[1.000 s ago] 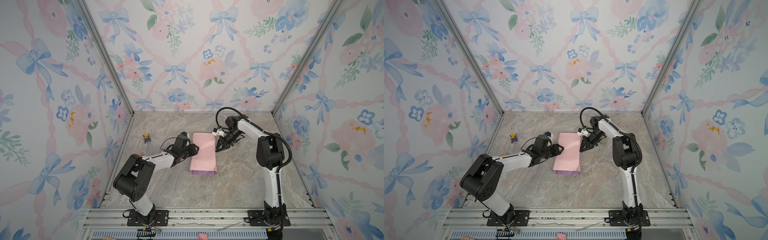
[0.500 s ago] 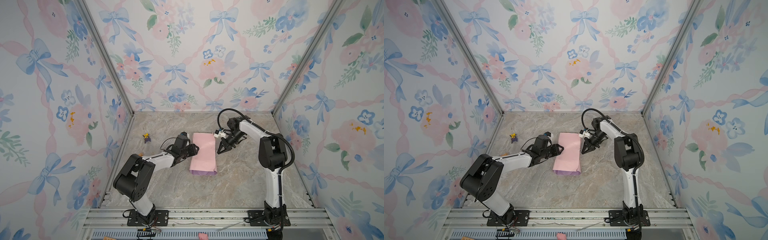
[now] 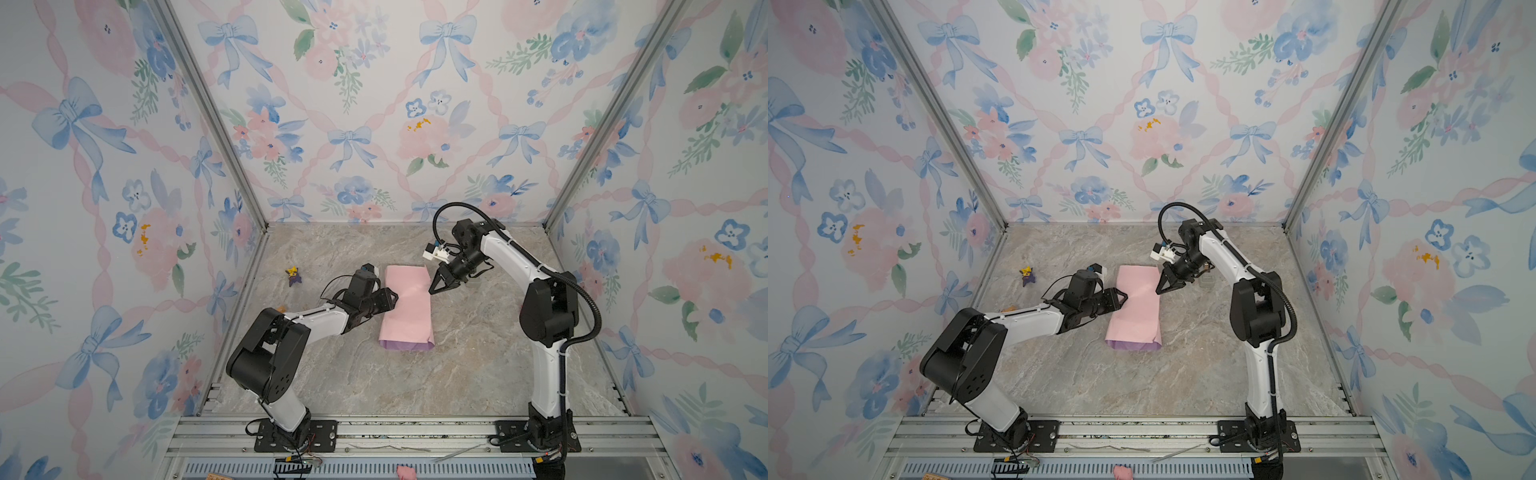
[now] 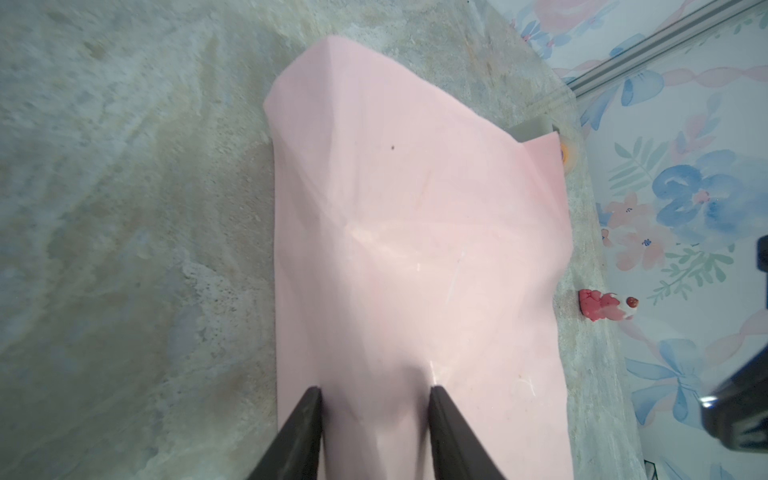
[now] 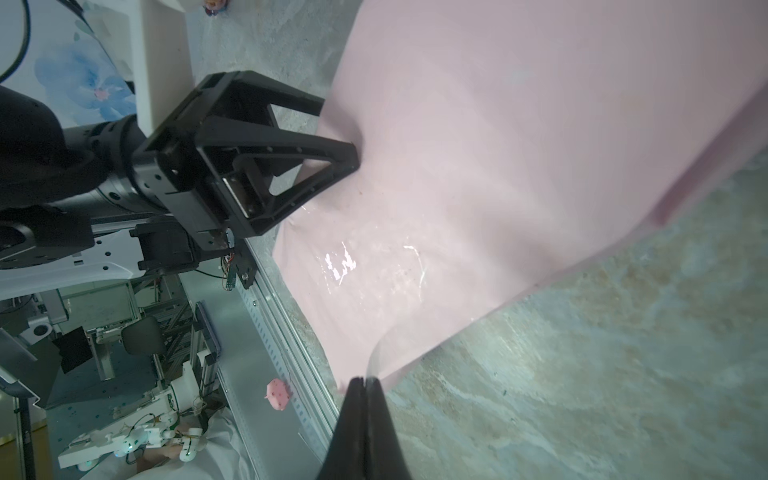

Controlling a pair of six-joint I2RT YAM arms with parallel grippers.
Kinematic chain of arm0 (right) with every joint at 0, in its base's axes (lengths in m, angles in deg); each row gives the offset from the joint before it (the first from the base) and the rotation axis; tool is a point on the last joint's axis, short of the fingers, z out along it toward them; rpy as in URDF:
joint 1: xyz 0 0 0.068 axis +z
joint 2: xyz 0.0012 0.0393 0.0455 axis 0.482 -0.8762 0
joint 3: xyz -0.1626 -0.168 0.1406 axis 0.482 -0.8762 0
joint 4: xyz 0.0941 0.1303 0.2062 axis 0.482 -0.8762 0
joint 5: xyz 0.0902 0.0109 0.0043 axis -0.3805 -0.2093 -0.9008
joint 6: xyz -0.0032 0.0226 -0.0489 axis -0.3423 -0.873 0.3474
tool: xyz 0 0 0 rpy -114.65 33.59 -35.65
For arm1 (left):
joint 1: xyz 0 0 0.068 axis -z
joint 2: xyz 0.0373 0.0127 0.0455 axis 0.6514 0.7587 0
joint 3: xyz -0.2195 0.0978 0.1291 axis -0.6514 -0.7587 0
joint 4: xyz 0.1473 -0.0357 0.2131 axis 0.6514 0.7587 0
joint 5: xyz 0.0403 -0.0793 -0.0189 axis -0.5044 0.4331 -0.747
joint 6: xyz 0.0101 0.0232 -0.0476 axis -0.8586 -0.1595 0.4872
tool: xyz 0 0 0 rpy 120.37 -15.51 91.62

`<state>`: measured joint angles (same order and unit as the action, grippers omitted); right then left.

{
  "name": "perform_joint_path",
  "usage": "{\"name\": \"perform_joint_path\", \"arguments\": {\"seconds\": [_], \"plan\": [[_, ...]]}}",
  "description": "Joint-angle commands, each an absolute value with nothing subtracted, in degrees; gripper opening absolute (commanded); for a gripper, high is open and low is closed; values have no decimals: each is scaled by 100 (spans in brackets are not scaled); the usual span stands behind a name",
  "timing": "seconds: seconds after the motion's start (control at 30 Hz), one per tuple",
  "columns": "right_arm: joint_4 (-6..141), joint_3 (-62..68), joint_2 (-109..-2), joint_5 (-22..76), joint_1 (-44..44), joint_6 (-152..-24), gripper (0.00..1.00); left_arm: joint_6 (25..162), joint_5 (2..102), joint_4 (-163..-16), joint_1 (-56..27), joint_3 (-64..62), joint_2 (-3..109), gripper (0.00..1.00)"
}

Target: Wrap the gift box in paper

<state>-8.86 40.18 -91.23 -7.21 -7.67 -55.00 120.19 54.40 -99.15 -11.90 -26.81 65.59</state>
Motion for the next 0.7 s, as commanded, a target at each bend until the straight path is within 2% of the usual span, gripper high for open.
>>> {"name": "perform_joint_path", "arguments": {"seconds": [0.0,0.67], "plan": [[-1119,4275,-9373,-822,-625,-5493,0,11823,5244,-9245,-1156,-2798,6645,42],[-1087,3764,-9797,-546,-844,-5635,0,11834,5244,-9244,-1152,-2811,6674,42]]}}
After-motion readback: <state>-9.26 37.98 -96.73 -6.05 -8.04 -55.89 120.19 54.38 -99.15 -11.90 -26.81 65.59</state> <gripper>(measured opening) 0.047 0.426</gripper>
